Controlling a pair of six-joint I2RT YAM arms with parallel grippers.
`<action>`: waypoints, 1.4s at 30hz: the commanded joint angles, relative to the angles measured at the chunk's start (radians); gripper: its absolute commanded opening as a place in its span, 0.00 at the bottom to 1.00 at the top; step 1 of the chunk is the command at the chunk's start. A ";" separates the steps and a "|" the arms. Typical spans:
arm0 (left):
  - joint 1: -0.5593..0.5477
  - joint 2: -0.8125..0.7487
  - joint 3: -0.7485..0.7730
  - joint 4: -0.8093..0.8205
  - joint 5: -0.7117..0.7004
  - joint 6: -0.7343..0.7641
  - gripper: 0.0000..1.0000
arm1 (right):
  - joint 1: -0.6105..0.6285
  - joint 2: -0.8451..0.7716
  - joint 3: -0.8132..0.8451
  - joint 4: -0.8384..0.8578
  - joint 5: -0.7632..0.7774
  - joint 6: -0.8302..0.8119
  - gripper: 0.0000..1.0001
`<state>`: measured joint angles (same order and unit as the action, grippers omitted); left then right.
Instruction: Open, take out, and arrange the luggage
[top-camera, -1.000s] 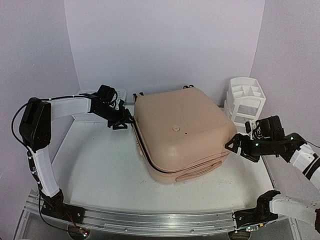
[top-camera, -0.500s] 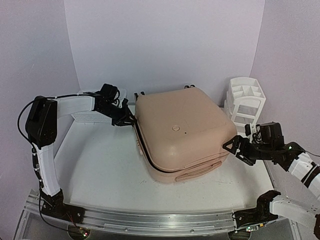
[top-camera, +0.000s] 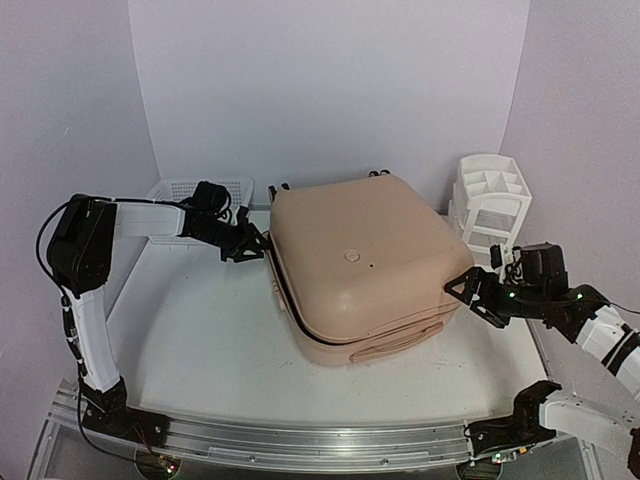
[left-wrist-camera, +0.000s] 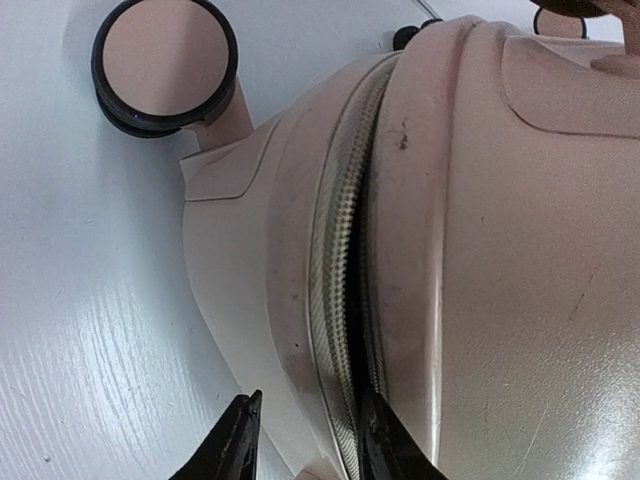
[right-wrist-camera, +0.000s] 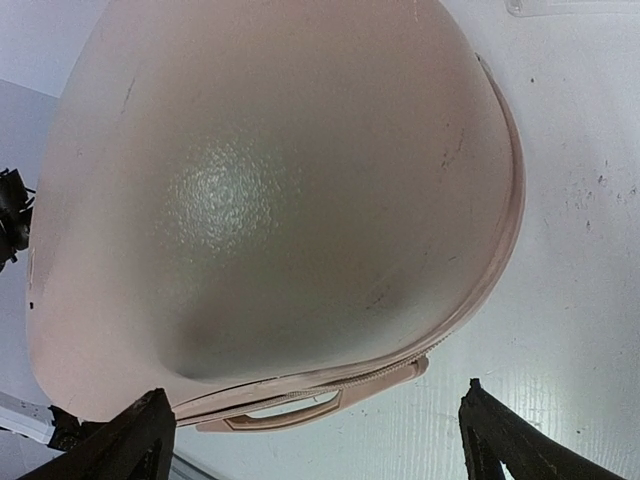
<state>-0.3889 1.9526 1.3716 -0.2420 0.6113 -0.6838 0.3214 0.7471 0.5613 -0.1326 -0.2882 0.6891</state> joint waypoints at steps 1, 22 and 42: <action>0.004 0.026 -0.003 0.018 0.007 -0.010 0.38 | -0.001 0.004 0.004 0.028 -0.012 0.004 0.98; -0.043 -0.044 -0.179 0.036 -0.115 -0.115 0.02 | -0.001 0.173 0.043 0.164 -0.083 0.046 0.96; -0.797 -0.503 -0.626 0.193 -1.010 -0.899 0.00 | -0.073 0.607 0.416 0.115 -0.133 -0.044 0.98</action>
<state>-1.0412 1.4696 0.7681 -0.0067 -0.2588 -1.4403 0.2375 1.2594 0.9291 -0.0467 -0.3473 0.6659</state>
